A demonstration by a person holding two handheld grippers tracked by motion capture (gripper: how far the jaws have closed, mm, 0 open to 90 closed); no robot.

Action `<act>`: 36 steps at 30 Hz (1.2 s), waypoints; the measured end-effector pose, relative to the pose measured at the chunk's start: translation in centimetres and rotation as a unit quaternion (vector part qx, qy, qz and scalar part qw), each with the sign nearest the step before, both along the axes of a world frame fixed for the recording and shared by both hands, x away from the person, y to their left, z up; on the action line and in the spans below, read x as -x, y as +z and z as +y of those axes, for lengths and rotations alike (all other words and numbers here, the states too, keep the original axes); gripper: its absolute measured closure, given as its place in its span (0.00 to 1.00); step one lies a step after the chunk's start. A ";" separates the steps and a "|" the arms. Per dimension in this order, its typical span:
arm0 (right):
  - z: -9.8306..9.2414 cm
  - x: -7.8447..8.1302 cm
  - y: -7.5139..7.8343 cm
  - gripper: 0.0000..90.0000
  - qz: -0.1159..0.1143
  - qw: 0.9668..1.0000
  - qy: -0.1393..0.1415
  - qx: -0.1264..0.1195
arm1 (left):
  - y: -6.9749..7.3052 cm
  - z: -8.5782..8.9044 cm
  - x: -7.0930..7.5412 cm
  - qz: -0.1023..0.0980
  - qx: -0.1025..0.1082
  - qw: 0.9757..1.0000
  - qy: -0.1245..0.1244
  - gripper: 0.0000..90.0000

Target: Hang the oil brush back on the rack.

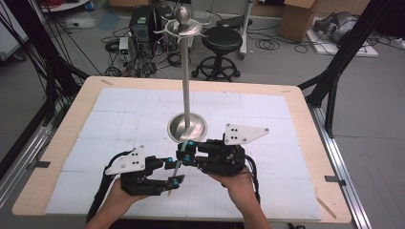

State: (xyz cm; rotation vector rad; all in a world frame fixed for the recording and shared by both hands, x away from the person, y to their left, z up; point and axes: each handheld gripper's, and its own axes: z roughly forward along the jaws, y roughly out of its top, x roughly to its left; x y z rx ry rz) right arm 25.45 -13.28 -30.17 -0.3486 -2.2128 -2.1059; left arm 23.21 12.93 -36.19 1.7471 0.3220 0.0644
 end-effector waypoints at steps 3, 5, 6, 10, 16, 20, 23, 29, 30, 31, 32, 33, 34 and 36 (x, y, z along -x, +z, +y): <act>0.1 -0.2 -0.1 0.84 -0.002 0.999 0.036 -0.004 | -0.1 -0.1 0.0 0.008 0.010 0.999 -0.032 0.60; 0.2 -0.2 -0.1 0.84 -0.004 0.999 0.053 -0.005 | -0.2 -0.1 0.0 0.014 0.008 0.999 -0.046 0.62; 0.3 -0.3 -0.1 0.84 -0.004 0.998 0.061 -0.006 | -0.2 -0.2 0.1 0.016 0.009 0.998 -0.055 0.65; 0.4 -0.4 -0.2 0.84 -0.002 0.996 0.087 -0.014 | -0.4 -0.2 0.2 0.020 0.014 0.997 -0.077 0.73; 0.6 -0.3 -0.3 0.83 -0.004 0.996 0.084 -0.007 | -0.4 -0.1 0.4 0.008 -0.008 0.998 -0.062 0.90; 0.8 -0.2 -0.4 0.59 0.026 1.000 0.013 -0.006 | -0.6 0.1 0.2 0.004 -0.018 1.000 -0.007 0.90; 1.1 0.3 -0.5 0.57 0.009 0.998 -0.056 0.021 | -0.6 0.4 0.1 0.005 -0.016 0.999 0.050 0.90; 2.3 1.1 -0.2 0.69 -0.005 0.992 -0.122 0.034 | -0.6 0.4 0.3 -0.007 -0.030 0.992 0.120 0.90; 2.5 1.1 -0.1 0.69 -0.005 0.991 -0.127 0.039 | -0.6 0.4 0.3 -0.009 -0.032 0.991 0.129 0.90; 2.8 1.2 -0.1 0.72 -0.005 0.991 -0.130 0.043 | -0.5 0.3 0.3 -0.012 -0.034 0.990 0.136 0.90; 3.0 1.2 0.0 0.77 -0.007 0.989 -0.140 0.048 | -0.5 0.2 0.3 -0.014 -0.036 0.989 0.141 0.90; 3.1 1.3 0.1 0.78 -0.004 0.988 -0.145 0.051 | -0.5 0.2 0.4 -0.017 -0.038 0.988 0.146 0.90; 3.2 1.3 0.2 0.83 0.002 0.986 -0.155 0.053 | -0.5 0.1 0.4 -0.019 -0.039 0.988 0.148 0.90; 3.3 1.2 0.4 0.87 0.016 0.985 -0.166 0.052 | -0.5 0.1 0.5 -0.020 -0.036 0.988 0.149 0.90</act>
